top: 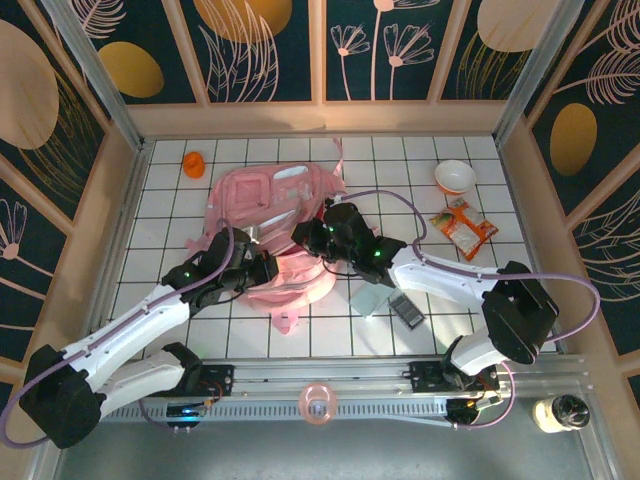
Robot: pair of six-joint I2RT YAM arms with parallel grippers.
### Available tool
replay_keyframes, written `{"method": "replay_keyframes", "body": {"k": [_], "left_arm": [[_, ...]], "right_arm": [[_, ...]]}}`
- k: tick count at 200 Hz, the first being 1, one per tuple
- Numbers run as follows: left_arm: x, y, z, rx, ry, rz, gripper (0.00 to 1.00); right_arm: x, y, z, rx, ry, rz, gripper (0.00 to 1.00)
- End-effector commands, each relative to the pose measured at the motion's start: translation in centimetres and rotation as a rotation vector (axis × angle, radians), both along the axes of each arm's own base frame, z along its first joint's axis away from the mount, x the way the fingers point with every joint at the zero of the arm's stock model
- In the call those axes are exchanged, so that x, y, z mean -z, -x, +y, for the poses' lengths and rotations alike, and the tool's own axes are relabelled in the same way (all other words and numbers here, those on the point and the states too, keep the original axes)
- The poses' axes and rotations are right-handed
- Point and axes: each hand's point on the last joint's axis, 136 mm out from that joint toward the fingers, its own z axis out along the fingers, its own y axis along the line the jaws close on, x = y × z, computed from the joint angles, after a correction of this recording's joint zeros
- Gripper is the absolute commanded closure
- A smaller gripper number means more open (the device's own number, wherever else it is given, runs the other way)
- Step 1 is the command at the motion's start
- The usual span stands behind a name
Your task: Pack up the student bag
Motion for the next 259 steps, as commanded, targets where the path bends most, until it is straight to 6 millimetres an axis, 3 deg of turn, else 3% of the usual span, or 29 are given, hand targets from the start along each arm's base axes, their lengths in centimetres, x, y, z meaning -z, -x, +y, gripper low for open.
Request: {"method": "replay_keyframes", "body": {"k": [1,28,64,89,110,156,175,228,259], "left_arm": [[0.5,-0.5,3.5,-0.119,-0.126,-0.021,1.0],[0.4,0.2,4.5,-0.136,-0.148,-0.025,1.0],[0.8,0.5,5.3,-0.14,-0.178,-0.032,1.0],[0.1,0.2,3.5,-0.074,-0.115,-0.064,1.0],[0.2,0.0,2.2,-0.052,-0.047,-0.052,0.82],[1.0,-0.2,2.1,-0.072,-0.047,-0.035,0.73],[1.0,-0.4,2.3,-0.086,-0.049,-0.041,0.75],[2.3,-0.4,3.9,-0.158,-0.108,-0.029,1.0],[1.9,0.0,5.2,-0.176,-0.155,-0.044,1.0]], "right_arm": [[-5.1,-1.1,-0.6,0.003,-0.083,-0.117,1.0],[-4.9,-1.7,-1.8,0.013,-0.064,-0.118,1.0],[-5.2,-1.8,-1.8,-0.002,-0.071,-0.118,1.0],[-5.5,-1.6,-1.3,-0.019,-0.102,-0.116,1.0],[-5.8,-1.4,-0.8,-0.035,-0.128,-0.115,1.0],[-6.1,-1.3,-0.2,-0.044,-0.144,-0.12,1.0],[-6.3,-1.1,0.0,-0.048,-0.15,-0.124,1.0],[-6.2,-0.8,-0.2,-0.053,-0.132,-0.123,1.0],[-5.8,-1.9,-2.0,-0.022,-0.115,-0.122,1.0]]}}
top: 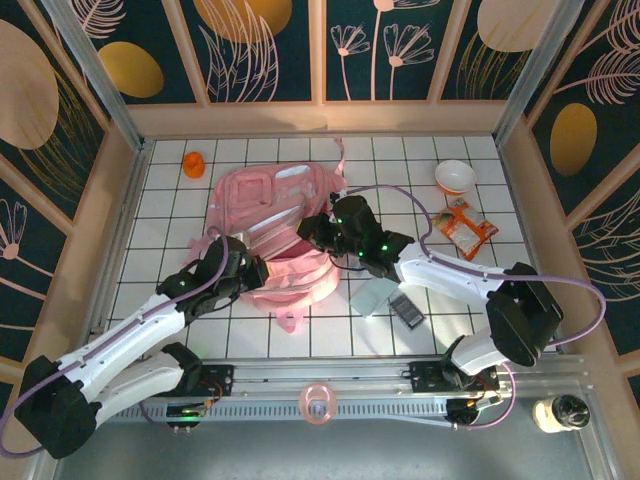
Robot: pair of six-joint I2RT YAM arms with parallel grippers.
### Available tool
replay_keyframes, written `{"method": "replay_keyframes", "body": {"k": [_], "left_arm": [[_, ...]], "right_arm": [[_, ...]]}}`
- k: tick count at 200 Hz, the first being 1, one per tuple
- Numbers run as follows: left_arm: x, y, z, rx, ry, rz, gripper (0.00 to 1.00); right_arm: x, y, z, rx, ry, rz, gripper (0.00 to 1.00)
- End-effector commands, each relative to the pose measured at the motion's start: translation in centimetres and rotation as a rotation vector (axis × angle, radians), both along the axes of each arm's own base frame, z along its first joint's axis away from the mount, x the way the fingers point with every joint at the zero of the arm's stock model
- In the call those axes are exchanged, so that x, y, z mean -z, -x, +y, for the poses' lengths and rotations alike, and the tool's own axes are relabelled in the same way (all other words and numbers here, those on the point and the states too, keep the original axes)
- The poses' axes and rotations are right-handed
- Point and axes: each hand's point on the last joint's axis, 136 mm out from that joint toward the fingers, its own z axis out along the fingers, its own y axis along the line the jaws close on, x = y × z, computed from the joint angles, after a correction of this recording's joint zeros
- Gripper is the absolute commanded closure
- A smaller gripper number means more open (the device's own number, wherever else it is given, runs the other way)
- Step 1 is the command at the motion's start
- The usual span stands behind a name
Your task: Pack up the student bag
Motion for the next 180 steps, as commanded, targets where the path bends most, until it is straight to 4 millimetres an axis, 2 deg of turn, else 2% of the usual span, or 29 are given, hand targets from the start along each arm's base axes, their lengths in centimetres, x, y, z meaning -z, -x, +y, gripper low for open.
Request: {"method": "replay_keyframes", "body": {"k": [1,33,48,62,67,90,104,121,161,174,180], "left_arm": [[0.4,-0.1,2.7,-0.085,-0.094,-0.019,1.0],[-0.4,0.5,2.8,-0.061,-0.075,-0.044,1.0],[-0.7,0.6,1.8,-0.021,-0.035,-0.051,1.0],[-1.4,0.5,0.1,0.036,0.049,-0.072,1.0],[-1.7,0.4,-0.7,0.057,0.087,-0.084,1.0],[-3.6,-0.1,-3.2,0.111,0.231,-0.125,1.0],[-4.4,-0.6,-4.1,0.137,0.248,-0.134,1.0],[-5.3,-0.8,-4.9,0.181,0.246,-0.148,1.0],[-6.7,-0.9,-5.5,0.216,0.267,-0.176,1.0],[-6.3,-1.0,-5.0,0.192,0.238,-0.166,1.0],[-5.9,-1.1,-4.5,0.173,0.211,-0.161,1.0]], "right_arm": [[-5.1,-1.1,-1.1,0.013,-0.095,-0.121,1.0],[-3.9,-2.4,-4.0,0.06,-0.071,-0.104,1.0],[-3.9,-2.5,-4.3,0.069,-0.08,-0.103,1.0],[-4.2,-2.1,-3.6,0.06,-0.109,-0.1,1.0],[-4.3,-1.9,-3.3,0.056,-0.123,-0.095,0.96],[-4.7,-0.3,-1.3,0.048,-0.218,-0.067,0.63],[-4.1,0.4,-0.4,0.051,-0.244,-0.038,0.56],[-2.9,0.9,0.5,0.055,-0.242,-0.011,0.52],[-1.2,1.1,3.0,0.01,-0.215,0.021,0.53],[-0.5,0.8,3.1,0.009,-0.186,0.02,0.63],[-0.3,0.6,3.0,0.007,-0.175,0.016,0.76]]}}
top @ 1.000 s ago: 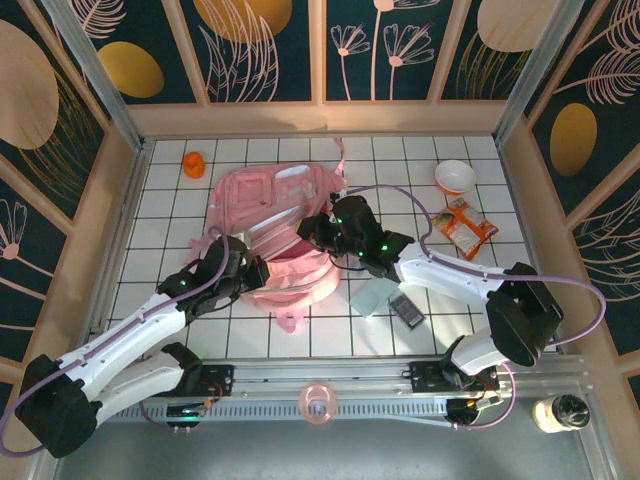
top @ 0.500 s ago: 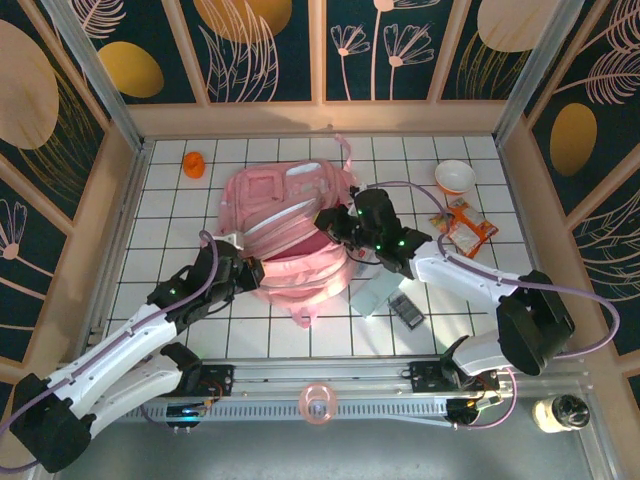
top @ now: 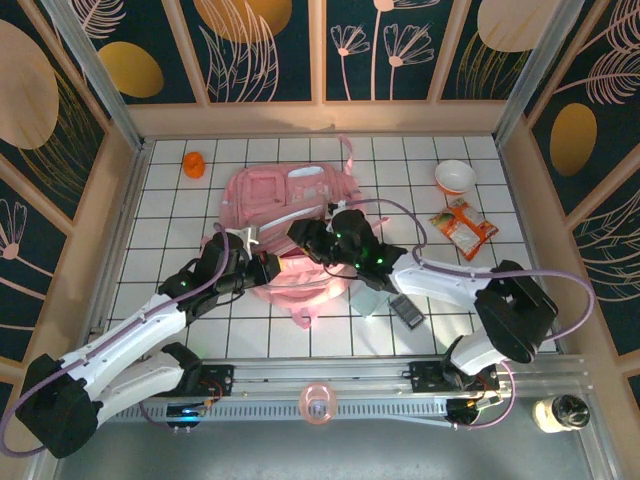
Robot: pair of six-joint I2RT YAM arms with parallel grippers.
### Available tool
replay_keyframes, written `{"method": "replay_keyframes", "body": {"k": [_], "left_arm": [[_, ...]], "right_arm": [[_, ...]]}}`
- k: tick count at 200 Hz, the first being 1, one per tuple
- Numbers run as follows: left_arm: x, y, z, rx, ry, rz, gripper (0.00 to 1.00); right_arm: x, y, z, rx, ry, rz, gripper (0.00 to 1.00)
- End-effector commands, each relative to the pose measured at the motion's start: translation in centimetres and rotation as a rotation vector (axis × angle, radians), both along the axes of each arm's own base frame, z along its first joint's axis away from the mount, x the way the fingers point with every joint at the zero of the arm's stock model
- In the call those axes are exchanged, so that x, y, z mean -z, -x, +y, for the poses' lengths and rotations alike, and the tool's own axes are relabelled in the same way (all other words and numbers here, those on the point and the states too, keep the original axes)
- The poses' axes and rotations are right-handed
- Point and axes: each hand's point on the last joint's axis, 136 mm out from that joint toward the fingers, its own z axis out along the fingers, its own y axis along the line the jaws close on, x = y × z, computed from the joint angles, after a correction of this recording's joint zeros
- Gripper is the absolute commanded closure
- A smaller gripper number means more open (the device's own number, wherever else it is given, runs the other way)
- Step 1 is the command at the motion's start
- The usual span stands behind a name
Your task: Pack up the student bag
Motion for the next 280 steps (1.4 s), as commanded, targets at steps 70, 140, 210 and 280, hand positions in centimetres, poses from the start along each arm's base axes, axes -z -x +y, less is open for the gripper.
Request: {"method": "replay_keyframes", "body": {"k": [70,140,210,280], "left_arm": [[0.5,-1.8,7.6,-0.172,-0.322,-0.064,1.0],[-3.0,-2.8,4.3,-0.047,-0.112,-0.226,1.0],[-3.6,-3.5,2.8,0.015,-0.093,-0.229,1.0],[0.5,-6.1,9.5,-0.181,-0.365,-0.16,1.0]], "right_arm": [[-7.7,-3.0,-2.7,-0.245,0.041,-0.224,1.0],[-8.7,-5.8,-5.6,-0.233,0.044,-0.192,0.61],[-4.0,-4.9,-3.1,-0.035,0.052,-0.124,0.66],[-10.9,-4.2,-4.1,-0.3,0.064,-0.269,1.0]]}}
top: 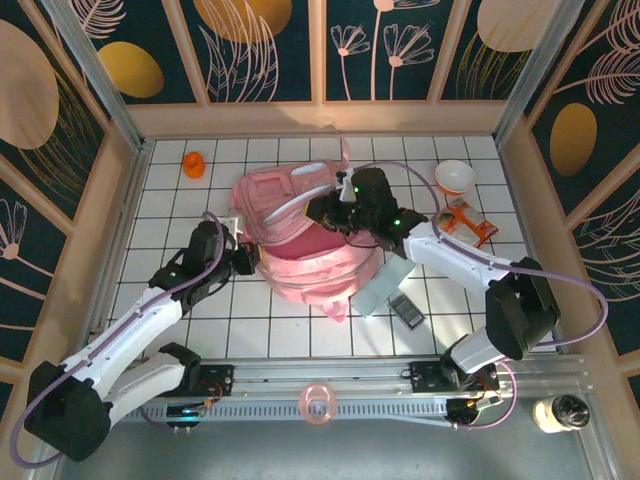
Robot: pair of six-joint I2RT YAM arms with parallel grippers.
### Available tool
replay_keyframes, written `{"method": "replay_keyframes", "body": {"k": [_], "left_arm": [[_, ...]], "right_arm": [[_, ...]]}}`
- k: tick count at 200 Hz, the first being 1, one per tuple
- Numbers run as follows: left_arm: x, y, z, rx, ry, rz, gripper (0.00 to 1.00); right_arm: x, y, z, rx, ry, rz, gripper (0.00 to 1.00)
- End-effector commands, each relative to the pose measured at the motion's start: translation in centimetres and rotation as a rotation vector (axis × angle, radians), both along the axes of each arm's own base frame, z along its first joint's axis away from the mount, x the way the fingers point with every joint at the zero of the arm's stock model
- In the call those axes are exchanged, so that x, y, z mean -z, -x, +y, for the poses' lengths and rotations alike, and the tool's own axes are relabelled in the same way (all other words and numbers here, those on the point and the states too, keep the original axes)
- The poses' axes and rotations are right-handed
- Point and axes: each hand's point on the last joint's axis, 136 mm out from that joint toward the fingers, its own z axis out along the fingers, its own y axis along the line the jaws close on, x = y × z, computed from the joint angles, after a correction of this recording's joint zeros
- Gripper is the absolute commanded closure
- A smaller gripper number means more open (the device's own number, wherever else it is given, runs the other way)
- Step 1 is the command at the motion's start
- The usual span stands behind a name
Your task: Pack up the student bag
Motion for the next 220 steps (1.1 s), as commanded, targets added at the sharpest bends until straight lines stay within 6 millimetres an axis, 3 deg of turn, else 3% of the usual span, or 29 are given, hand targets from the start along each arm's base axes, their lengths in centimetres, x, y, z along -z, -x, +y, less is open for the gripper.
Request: {"method": "replay_keyframes", "body": {"k": [1,54,87,104,129,159,191,220], "left_arm": [[0.2,-2.0,3.5,-0.113,-0.107,-0.032,1.0],[0.9,-6.9,7.5,-0.247,-0.15,-0.08,1.0],[0.4,-9.1,7.8,-0.274,-0.152,-0.095,1.0],[-1.5,-9.7,7.5,-0.278,-0.121,-0.129,0.82],[-5.0,-9.1,6.7,-0.263,-0.038,-0.163,0.62],[-9.0,-6.7,6.5,-0.256,0.04,-0.208,0.4],[-11.3,-4.2,6.8,-0.267,0.093,-0.241,0.37],[-11.0,-3.1,7.2,-0.291,0.12,-0.23,0.37]], "right_arm": [[-6.1,0.0,-0.6,-0.128,-0.049,-0.149,1.0],[-10.9,1.8,-1.4,-0.293,-0.108,-0.18,1.0],[-12.5,1.3,-1.3,-0.268,-0.12,-0.209,1.0],[-12.3,0.0,-1.4,-0.197,-0.134,-0.217,1.0],[-11.8,-1.8,-1.2,-0.081,-0.187,-0.236,1.0],[-11.2,-3.1,0.4,-0.037,-0.201,-0.255,1.0],[-10.0,-3.6,3.0,-0.041,-0.215,-0.242,1.0],[-8.2,-3.6,5.8,-0.04,-0.231,-0.214,1.0]]}}
